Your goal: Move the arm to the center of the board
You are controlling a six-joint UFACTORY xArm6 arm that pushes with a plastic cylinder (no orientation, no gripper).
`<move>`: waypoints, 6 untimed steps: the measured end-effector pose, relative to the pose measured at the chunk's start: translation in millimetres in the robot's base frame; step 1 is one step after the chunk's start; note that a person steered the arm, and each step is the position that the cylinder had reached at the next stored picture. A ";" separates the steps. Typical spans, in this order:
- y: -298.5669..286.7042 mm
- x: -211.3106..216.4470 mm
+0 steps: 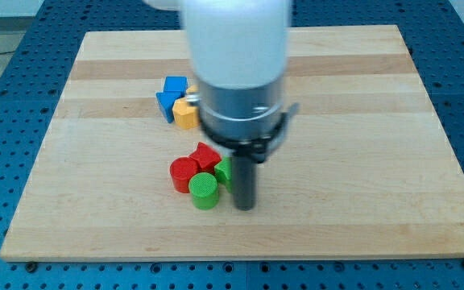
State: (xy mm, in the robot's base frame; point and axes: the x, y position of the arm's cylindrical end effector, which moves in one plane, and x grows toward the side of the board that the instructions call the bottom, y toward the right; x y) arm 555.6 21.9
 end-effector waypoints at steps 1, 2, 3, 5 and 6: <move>60.1 -15.5; 63.3 -59.5; 47.4 -101.0; -34.1 -136.1; -52.9 -145.9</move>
